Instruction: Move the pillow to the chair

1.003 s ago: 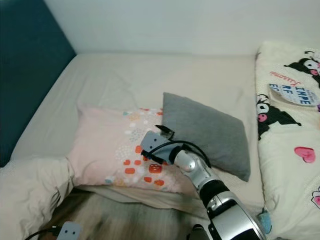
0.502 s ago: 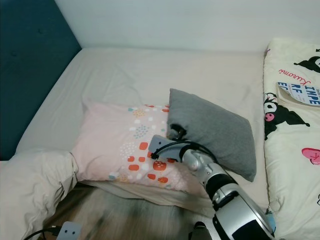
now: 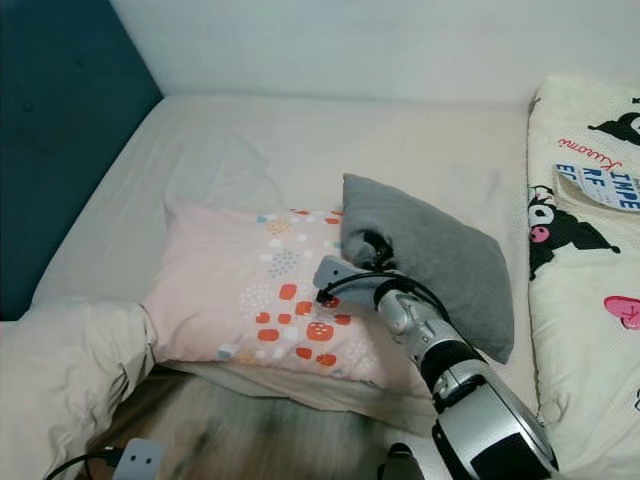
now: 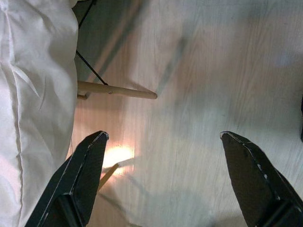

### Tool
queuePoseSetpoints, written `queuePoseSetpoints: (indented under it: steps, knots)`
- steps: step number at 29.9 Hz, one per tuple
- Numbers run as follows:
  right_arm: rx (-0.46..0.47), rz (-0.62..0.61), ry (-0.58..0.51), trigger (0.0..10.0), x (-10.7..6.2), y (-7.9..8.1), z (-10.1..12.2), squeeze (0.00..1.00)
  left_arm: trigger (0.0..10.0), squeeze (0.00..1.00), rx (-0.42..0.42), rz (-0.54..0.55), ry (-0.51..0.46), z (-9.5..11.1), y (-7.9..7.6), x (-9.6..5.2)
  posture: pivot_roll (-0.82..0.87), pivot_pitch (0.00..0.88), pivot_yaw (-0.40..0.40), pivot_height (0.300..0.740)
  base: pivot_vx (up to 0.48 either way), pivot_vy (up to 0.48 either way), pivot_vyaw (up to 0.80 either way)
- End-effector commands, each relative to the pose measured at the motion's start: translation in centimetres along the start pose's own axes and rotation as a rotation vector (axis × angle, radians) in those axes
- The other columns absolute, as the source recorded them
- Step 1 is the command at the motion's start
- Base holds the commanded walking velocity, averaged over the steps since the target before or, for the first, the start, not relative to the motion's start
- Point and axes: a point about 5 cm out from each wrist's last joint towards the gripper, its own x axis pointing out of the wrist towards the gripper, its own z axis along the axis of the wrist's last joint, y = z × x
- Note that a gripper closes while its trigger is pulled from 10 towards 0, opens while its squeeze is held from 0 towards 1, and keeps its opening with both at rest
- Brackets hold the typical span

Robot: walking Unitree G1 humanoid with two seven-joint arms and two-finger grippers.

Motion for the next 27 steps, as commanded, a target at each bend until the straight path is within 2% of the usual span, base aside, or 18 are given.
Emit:
queuePoseSetpoints:
  steps: [1, 7, 12, 13, 14, 15, 17, 19, 21, 22, 23, 24, 25, 26, 27]
  knots:
    - [0.026, 0.010, 0.097, 0.0, -0.6, 0.6, -1.8, 0.00, 10.0, 0.00, 0.011, 0.014, 0.047, -1.3, 0.5, -0.4, -0.06, 0.279, 0.111, 0.740, 0.000, 0.000, 0.00]
    - [0.010, -0.003, 0.129, 0.0, -0.9, 0.4, -2.7, 0.00, 10.0, 0.00, 0.004, 0.014, 0.047, -1.1, 0.3, -0.3, -0.08, 0.264, 0.107, 0.740, 0.000, 0.000, 0.00]
    - [0.054, -0.038, 0.152, 0.0, -1.1, -0.3, -3.5, 0.00, 10.0, 0.00, 0.000, 0.011, 0.047, -0.6, 0.1, 0.0, -0.10, 0.236, 0.102, 0.740, 0.000, 0.000, 0.00]
    - [0.133, -0.053, 0.153, 0.0, -1.1, -0.6, -3.5, 0.00, 10.0, 0.00, -0.002, 0.011, 0.047, -0.4, 0.1, 0.1, -0.11, 0.228, 0.102, 0.740, 0.000, 0.000, 0.00]
    - [0.282, -0.085, 0.155, 0.0, -1.1, -1.1, -3.5, 0.00, 10.0, 0.00, -0.006, 0.011, 0.044, 0.0, 0.0, 0.2, -0.12, 0.212, 0.102, 0.740, 0.000, 0.000, 0.00]
    - [0.387, -0.110, 0.153, 0.0, -1.0, -1.6, -3.5, 0.00, 10.0, 0.00, -0.010, 0.011, 0.042, 0.4, -0.1, 0.4, -0.12, 0.208, 0.102, 0.740, 0.000, 0.000, 0.00]
    - [0.387, -0.110, 0.153, 0.0, -1.0, -1.6, -3.5, 0.00, 10.0, 0.00, -0.010, 0.011, 0.042, 0.4, -0.1, 0.4, -0.12, 0.208, 0.102, 0.740, 0.000, 0.000, 0.00]
    - [0.572, -0.203, 0.127, 0.0, -1.1, -3.8, -4.0, 0.00, 10.0, 0.00, -0.018, 0.009, 0.030, 1.4, -0.2, 0.8, -0.15, 0.179, 0.107, 0.740, 0.000, 0.000, 0.00]
    - [0.652, -0.299, 0.090, 0.0, -1.5, -6.4, -4.6, 0.00, 10.0, 0.00, -0.025, 0.010, 0.025, 2.2, -0.3, 1.1, -0.16, 0.167, 0.111, 0.740, 0.000, 0.000, 0.00]
    - [0.652, -0.299, 0.090, 0.0, -1.5, -6.4, -4.6, 0.00, 10.0, 0.00, -0.025, 0.010, 0.025, 2.2, -0.3, 1.1, -0.16, 0.167, 0.111, 0.740, 0.000, 0.000, 0.00]
    - [0.650, -0.350, 0.074, 0.0, -1.8, -8.0, -5.0, 0.00, 10.0, 0.00, -0.025, 0.008, 0.024, 2.5, -0.4, 1.2, -0.18, 0.159, 0.117, 0.740, 0.000, 0.000, 0.00]
    - [0.634, -0.447, 0.015, 0.0, -2.7, -11.1, -5.2, 0.00, 10.0, 0.00, -0.024, 0.000, 0.024, 3.0, -0.6, 1.3, -0.20, 0.146, 0.124, 0.740, 0.000, 0.000, 0.00]
    - [0.634, -0.447, 0.015, 0.0, -2.7, -11.1, -5.2, 0.00, 10.0, 0.00, -0.024, 0.000, 0.024, 3.0, -0.6, 1.3, -0.20, 0.146, 0.124, 0.740, 0.000, 0.000, 0.00]
    - [0.618, -0.506, -0.033, 0.0, -3.4, -13.0, -5.1, 0.00, 10.0, 0.00, -0.024, -0.005, 0.024, 3.3, -0.7, 1.4, -0.21, 0.137, 0.127, 0.740, 0.000, 0.000, 0.00]
    - [0.618, -0.506, -0.033, 0.0, -3.4, -13.0, -5.1, 0.00, 10.0, 0.00, -0.024, -0.005, 0.024, 3.3, -0.7, 1.4, -0.21, 0.137, 0.127, 0.740, 0.000, 0.000, 0.00]
